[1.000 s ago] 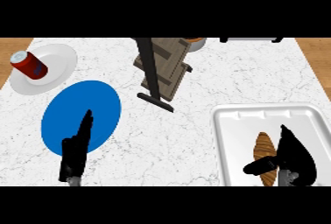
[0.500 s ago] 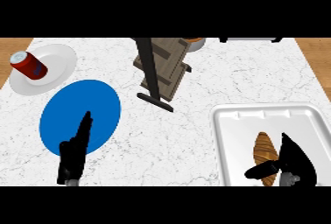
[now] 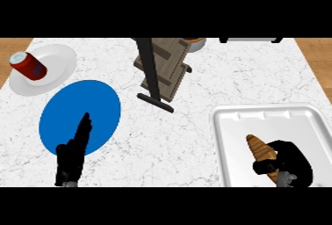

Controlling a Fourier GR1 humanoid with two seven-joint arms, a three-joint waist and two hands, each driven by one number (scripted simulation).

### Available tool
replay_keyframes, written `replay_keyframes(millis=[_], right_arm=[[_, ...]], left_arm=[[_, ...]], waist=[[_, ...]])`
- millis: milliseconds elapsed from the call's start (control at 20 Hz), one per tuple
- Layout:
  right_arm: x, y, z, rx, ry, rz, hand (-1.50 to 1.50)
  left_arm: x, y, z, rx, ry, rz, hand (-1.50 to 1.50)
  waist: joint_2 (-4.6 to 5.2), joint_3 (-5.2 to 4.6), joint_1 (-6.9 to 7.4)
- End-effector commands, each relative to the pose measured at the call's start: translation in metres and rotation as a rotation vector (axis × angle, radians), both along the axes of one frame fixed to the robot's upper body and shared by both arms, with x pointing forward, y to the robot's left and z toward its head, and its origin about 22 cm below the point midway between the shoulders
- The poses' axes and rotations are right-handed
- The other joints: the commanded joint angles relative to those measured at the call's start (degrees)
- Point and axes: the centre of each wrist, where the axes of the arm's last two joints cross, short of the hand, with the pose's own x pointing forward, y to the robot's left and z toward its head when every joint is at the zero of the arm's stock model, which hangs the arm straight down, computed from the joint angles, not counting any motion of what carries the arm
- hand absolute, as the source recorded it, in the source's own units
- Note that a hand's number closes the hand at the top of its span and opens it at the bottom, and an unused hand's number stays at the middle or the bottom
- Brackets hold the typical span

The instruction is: Pick the croissant from the tray and place it in the tiered basket

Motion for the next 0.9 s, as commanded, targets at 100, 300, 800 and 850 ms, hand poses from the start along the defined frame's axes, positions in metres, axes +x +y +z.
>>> replay_keyframes(millis=[100, 300, 800, 850], right_arm=[[-0.004, -0.003, -0.033, -0.073, 0.062, 0.066, 1.50], [0.021, 0.001, -0.016, -0.178, 0.029, 0.100, 1.50], [0.018, 0.117, 0.149, -0.138, -0.273, 0.698, 1.50], [0.021, 0.125, 0.163, -0.146, -0.304, 0.688, 1.50]], left_arm=[[-0.005, 0.000, 0.016, -0.003, 0.044, 0.001, 0.00], [-0.002, -0.004, 0.000, 0.006, 0.041, 0.023, 0.00], [0.003, -0.006, -0.004, -0.001, 0.056, 0.017, 0.00], [0.003, -0.011, 0.004, -0.009, 0.055, 0.000, 0.00]], waist=[[0.29, 0.06, 0.30], [0.33, 0.03, 0.19], [-0.15, -0.15, -0.32], [-0.04, -0.08, 0.15]])
